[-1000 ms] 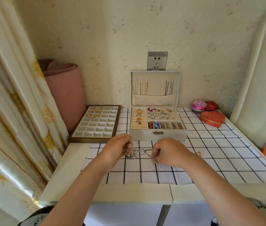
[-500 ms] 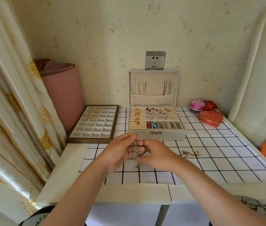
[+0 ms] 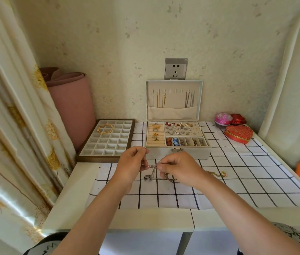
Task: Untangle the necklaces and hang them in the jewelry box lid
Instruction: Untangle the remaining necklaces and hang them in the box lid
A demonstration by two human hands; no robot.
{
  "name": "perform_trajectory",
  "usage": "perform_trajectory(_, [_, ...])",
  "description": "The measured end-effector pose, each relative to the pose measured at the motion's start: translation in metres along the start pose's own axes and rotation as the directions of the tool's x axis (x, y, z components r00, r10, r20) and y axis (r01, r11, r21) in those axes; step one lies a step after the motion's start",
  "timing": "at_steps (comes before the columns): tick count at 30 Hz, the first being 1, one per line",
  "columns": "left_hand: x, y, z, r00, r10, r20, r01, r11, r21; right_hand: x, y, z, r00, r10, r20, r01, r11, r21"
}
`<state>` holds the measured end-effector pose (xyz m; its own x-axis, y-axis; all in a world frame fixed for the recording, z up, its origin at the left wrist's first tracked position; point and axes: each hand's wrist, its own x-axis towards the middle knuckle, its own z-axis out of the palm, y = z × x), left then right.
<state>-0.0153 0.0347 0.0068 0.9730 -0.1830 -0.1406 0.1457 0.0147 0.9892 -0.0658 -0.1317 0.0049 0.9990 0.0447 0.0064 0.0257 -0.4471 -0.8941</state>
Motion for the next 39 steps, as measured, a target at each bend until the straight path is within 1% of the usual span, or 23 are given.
perform_trajectory(2, [0.002, 0.000, -0.001, 1.000, -0.004, -0.018, 0.004, 1.000, 0.011, 0.000, -0.001, -0.001, 0.999, 0.030, 0.015, -0.031, 0.997, 0.070])
perform_trajectory(4, [0.002, -0.001, 0.000, 1.000, -0.006, -0.019, 0.007, 0.999, 0.041, -0.002, -0.004, 0.001, 0.995, 0.069, 0.078, -0.078, 0.989, 0.128])
perform_trajectory(5, [0.002, -0.002, 0.002, 1.000, 0.000, -0.021, 0.001, 0.998, 0.064, -0.002, -0.005, 0.003, 0.991, 0.078, 0.107, -0.092, 0.987, 0.131])
perform_trajectory(7, [0.001, -0.002, 0.004, 1.000, 0.011, -0.023, -0.009, 0.997, 0.074, -0.001, -0.005, 0.006, 0.986, 0.105, 0.132, -0.115, 0.991, 0.069])
perform_trajectory(8, [0.000, -0.002, 0.004, 1.000, 0.004, -0.019, -0.003, 0.999, 0.044, -0.001, -0.004, 0.006, 0.984, 0.129, 0.126, -0.135, 0.990, 0.046])
perform_trajectory(10, [0.000, -0.001, 0.003, 1.000, -0.024, 0.015, 0.025, 0.998, -0.061, 0.001, -0.004, 0.004, 0.978, 0.175, 0.114, -0.184, 0.980, 0.078])
perform_trajectory(12, [0.000, 0.000, 0.001, 0.997, -0.045, 0.056, 0.053, 0.986, -0.157, 0.001, -0.005, 0.003, 0.978, 0.181, 0.104, -0.194, 0.972, 0.135])
perform_trajectory(13, [-0.001, 0.000, 0.001, 0.996, -0.053, 0.067, 0.064, 0.980, -0.188, 0.000, -0.007, 0.002, 0.981, 0.174, 0.089, -0.185, 0.974, 0.130])
perform_trajectory(16, [-0.003, 0.002, 0.001, 0.995, -0.059, 0.081, 0.076, 0.971, -0.228, 0.000, -0.007, 0.002, 0.992, 0.127, 0.011, -0.128, 0.990, 0.066])
perform_trajectory(19, [-0.004, 0.002, -0.001, 0.995, -0.053, 0.083, 0.070, 0.972, -0.222, 0.001, -0.007, 0.001, 0.995, 0.089, -0.038, -0.086, 0.995, 0.059])
perform_trajectory(20, [-0.004, 0.002, -0.002, 0.996, -0.047, 0.077, 0.063, 0.975, -0.214, 0.000, -0.007, 0.001, 0.996, 0.085, -0.035, -0.083, 0.995, 0.064])
perform_trajectory(22, [-0.005, 0.002, -0.002, 0.999, -0.010, 0.038, 0.015, 0.991, -0.134, -0.003, -0.010, -0.002, 0.996, 0.086, -0.004, -0.086, 0.993, 0.082])
perform_trajectory(25, [-0.003, -0.001, -0.005, 0.989, 0.148, -0.019, -0.146, 0.987, 0.072, -0.005, -0.012, -0.005, 0.996, 0.089, 0.029, -0.092, 0.990, 0.107])
perform_trajectory(26, [-0.002, -0.002, -0.007, 0.974, 0.227, -0.005, -0.223, 0.960, 0.168, -0.004, -0.009, -0.006, 0.995, 0.097, 0.034, -0.100, 0.989, 0.108])
perform_trajectory(28, [-0.001, -0.005, -0.012, 0.919, 0.383, 0.093, -0.388, 0.840, 0.380, -0.001, -0.005, -0.005, 0.992, 0.120, 0.026, -0.122, 0.987, 0.102])
perform_trajectory(29, [-0.001, -0.007, -0.014, 0.889, 0.429, 0.161, -0.452, 0.767, 0.455, 0.000, -0.004, -0.004, 0.991, 0.129, 0.024, -0.131, 0.986, 0.100])
perform_trajectory(30, [-0.001, -0.010, -0.015, 0.869, 0.444, 0.219, -0.491, 0.713, 0.500, 0.001, -0.002, -0.003, 0.990, 0.137, 0.031, -0.140, 0.985, 0.105])
perform_trajectory(32, [-0.001, -0.014, -0.014, 0.849, 0.441, 0.292, -0.527, 0.653, 0.545, 0.002, 0.001, -0.004, 0.987, 0.153, 0.048, -0.157, 0.983, 0.095])
perform_trajectory(33, [-0.001, -0.015, -0.013, 0.842, 0.446, 0.302, -0.536, 0.629, 0.563, 0.001, 0.001, -0.004, 0.986, 0.158, 0.060, -0.162, 0.983, 0.080])
perform_trajectory(36, [0.001, -0.020, -0.014, 0.820, 0.503, 0.271, -0.545, 0.542, 0.640, 0.002, 0.002, -0.005, 0.985, 0.159, 0.070, -0.162, 0.986, 0.044])
perform_trajectory(39, [0.003, -0.023, -0.015, 0.747, 0.601, 0.285, -0.577, 0.374, 0.726, 0.000, -0.003, -0.006, 0.989, 0.142, 0.035, -0.144, 0.987, 0.065])
